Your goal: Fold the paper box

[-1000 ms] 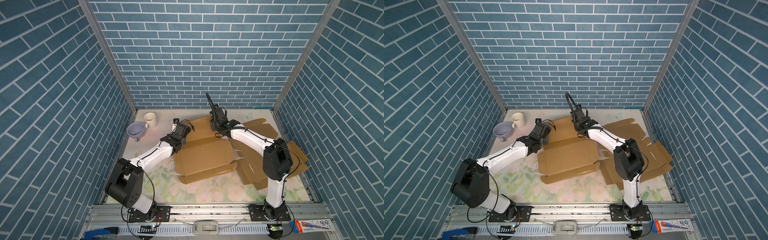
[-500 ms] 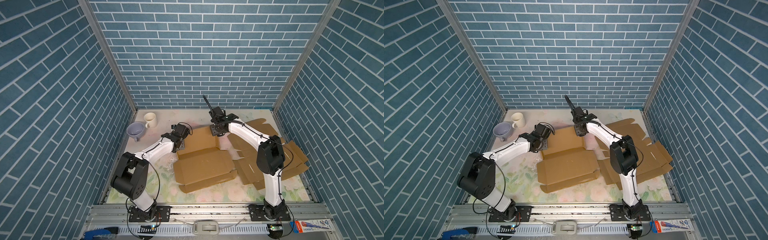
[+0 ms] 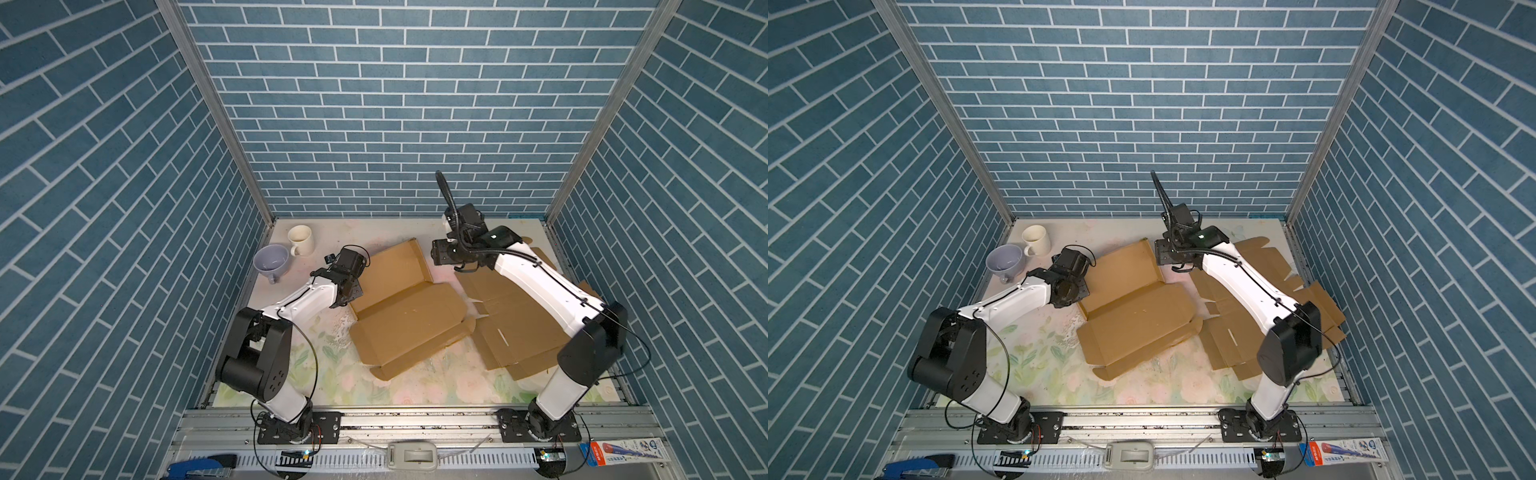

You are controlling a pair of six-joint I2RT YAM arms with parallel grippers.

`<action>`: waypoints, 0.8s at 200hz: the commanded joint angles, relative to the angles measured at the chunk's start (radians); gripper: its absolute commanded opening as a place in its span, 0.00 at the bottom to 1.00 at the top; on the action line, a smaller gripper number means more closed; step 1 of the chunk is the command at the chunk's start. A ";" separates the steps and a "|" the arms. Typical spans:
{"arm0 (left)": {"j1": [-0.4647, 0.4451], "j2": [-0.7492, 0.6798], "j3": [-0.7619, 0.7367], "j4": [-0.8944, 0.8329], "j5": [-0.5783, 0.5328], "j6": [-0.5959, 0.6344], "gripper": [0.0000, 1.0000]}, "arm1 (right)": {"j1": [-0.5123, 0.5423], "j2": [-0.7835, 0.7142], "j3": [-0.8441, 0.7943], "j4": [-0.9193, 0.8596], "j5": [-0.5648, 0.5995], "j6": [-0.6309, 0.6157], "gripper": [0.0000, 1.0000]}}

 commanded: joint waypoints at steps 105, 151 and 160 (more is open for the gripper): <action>0.023 0.012 -0.267 0.258 0.253 -0.410 0.00 | 0.009 -0.277 -0.567 0.174 -0.250 0.603 0.85; 0.019 0.003 -0.266 0.255 0.266 -0.407 0.00 | 0.019 -0.265 -0.576 0.286 -0.228 0.539 0.84; 0.018 -0.001 -0.264 0.252 0.271 -0.404 0.00 | 0.019 -0.243 -0.559 0.300 -0.220 0.509 0.82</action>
